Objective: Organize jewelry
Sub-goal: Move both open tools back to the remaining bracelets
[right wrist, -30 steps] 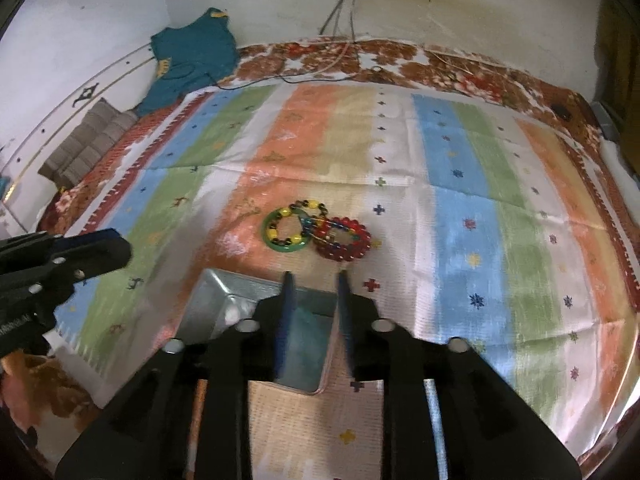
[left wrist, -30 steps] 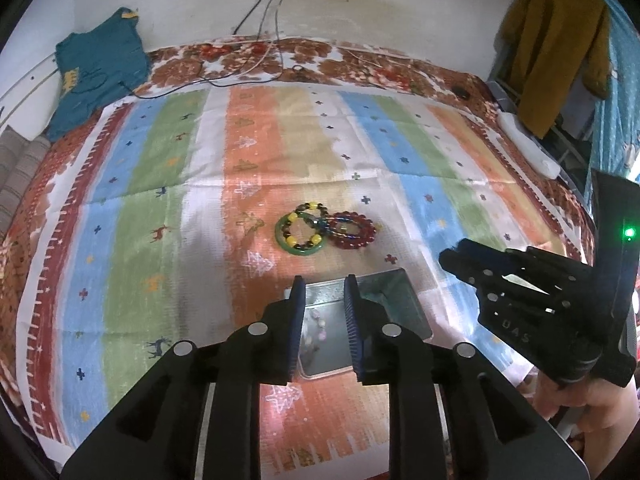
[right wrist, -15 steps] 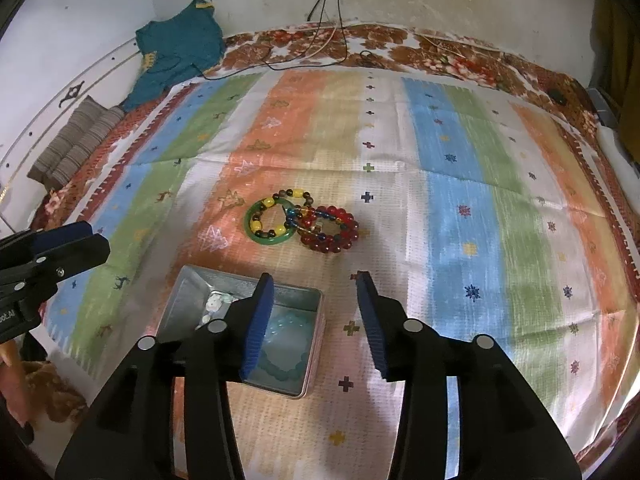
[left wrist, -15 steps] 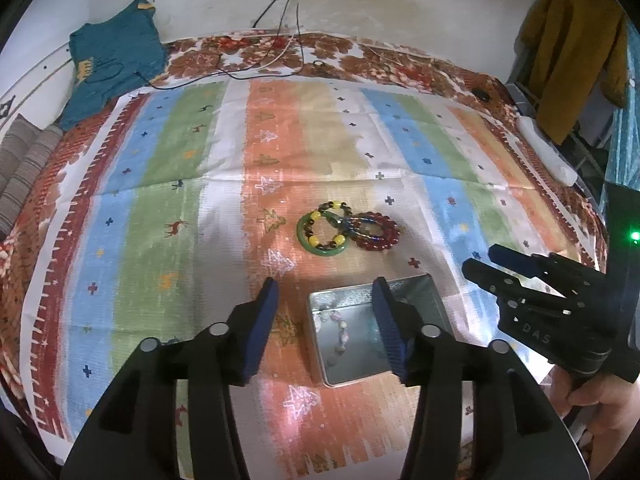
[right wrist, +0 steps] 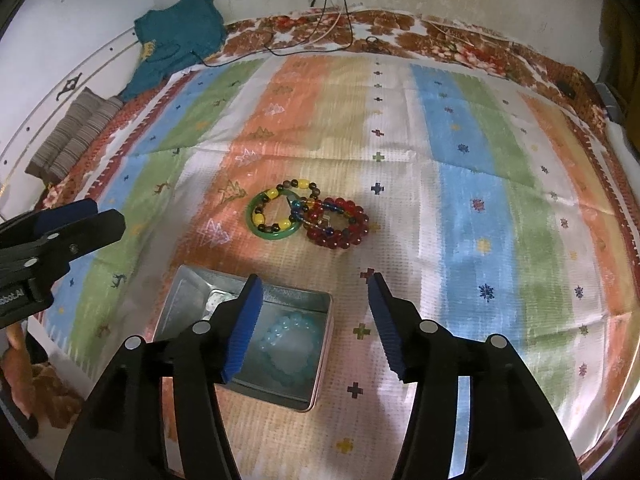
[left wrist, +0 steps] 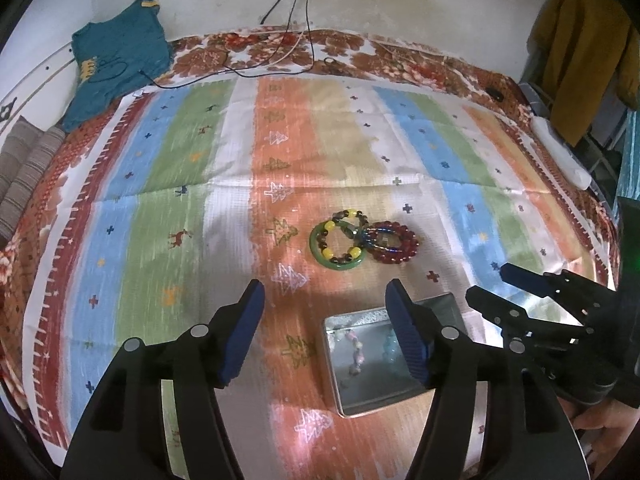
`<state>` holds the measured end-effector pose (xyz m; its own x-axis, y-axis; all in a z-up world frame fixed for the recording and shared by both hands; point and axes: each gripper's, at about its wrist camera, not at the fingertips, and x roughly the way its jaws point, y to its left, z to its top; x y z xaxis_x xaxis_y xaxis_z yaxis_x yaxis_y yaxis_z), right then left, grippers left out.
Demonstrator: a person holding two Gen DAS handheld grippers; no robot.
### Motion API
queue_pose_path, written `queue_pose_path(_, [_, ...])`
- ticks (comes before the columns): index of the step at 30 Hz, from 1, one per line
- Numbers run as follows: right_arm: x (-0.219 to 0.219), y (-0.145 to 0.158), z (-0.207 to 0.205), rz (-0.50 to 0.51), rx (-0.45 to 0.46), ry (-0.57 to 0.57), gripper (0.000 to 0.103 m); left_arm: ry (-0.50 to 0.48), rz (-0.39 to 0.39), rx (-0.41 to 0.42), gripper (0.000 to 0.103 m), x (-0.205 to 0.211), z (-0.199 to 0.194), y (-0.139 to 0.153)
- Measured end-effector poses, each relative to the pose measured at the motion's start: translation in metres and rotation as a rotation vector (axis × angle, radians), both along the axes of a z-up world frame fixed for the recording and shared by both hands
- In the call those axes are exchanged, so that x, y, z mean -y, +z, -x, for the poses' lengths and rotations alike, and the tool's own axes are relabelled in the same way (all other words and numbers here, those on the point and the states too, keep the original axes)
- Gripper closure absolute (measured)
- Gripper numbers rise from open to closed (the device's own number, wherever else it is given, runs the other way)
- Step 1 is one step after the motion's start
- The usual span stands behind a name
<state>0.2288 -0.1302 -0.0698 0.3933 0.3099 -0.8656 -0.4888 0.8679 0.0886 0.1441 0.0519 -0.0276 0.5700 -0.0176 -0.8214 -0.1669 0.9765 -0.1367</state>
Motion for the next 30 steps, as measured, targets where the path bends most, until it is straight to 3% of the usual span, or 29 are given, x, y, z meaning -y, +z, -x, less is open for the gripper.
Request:
queue_pose_path(12, [-0.025,-0.012,-0.012,0.034,0.007,0.070,0.041,0.024,-0.002,-0.047,0.037,-0.020,-0.035,-0.018])
queue_pose_path(30, [-0.040,-0.028,-0.034,0.062,-0.011,0.138,0.040,-0.043,-0.014,-0.129,0.036,-0.022,-0.080,-0.052])
